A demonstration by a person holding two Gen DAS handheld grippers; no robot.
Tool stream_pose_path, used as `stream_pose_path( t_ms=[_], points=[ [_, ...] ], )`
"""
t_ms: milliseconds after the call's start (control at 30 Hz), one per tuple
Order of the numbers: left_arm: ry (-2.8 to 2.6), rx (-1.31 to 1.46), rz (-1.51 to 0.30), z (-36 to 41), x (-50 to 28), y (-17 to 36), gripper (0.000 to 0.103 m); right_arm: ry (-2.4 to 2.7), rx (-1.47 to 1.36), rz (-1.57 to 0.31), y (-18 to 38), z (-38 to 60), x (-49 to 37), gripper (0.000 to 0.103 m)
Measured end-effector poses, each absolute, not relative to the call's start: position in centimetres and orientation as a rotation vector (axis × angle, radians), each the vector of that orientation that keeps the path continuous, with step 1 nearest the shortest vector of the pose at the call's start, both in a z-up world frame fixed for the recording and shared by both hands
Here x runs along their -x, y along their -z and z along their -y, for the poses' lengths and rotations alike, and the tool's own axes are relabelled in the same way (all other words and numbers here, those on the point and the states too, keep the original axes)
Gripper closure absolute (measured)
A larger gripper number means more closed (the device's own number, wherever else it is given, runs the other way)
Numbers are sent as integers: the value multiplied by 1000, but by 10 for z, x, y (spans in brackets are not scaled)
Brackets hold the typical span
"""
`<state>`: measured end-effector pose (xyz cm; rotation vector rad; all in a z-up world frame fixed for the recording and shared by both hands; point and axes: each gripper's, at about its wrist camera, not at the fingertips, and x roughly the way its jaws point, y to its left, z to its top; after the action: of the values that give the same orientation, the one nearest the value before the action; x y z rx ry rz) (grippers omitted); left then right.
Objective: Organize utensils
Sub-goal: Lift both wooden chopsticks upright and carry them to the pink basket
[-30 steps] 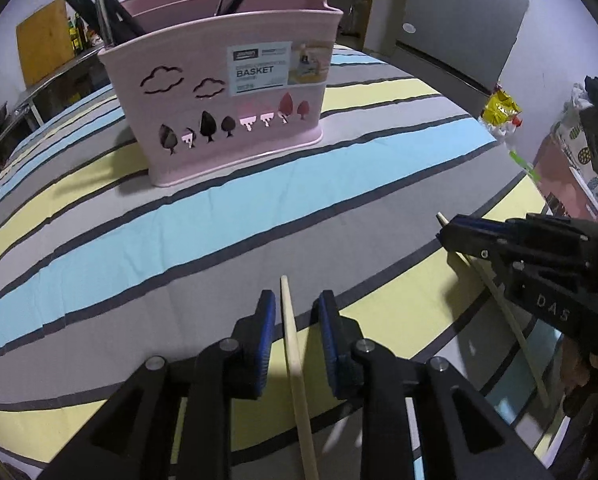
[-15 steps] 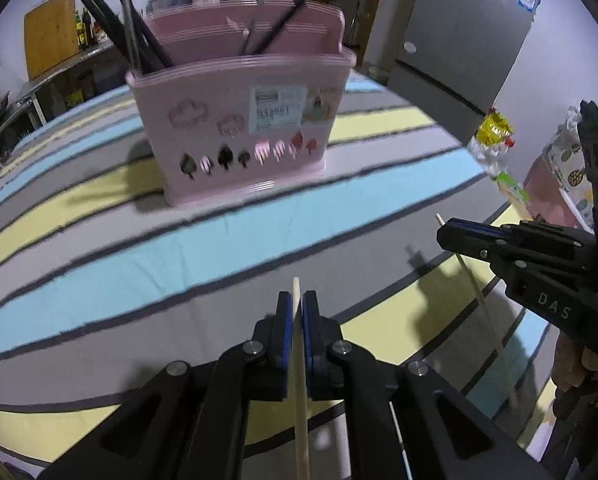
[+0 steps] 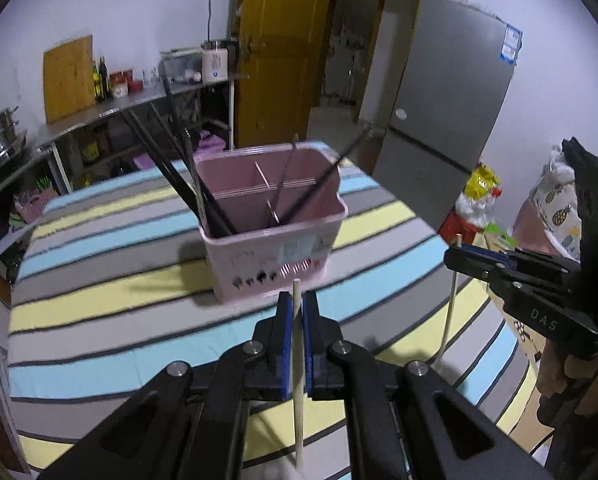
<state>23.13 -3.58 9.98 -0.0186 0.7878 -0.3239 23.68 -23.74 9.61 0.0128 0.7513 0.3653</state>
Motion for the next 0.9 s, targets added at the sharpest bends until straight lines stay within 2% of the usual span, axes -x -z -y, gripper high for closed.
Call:
stream_pose_path(
  t_ms=[200,900],
  points=[
    [309,33,-760,24,-229,-106,97,-365,-17,-698,-113,234,-230,98],
    [318,73,-763,8,-170,-109,97,-340,23,-709,-116,235,-185,98]
  ],
)
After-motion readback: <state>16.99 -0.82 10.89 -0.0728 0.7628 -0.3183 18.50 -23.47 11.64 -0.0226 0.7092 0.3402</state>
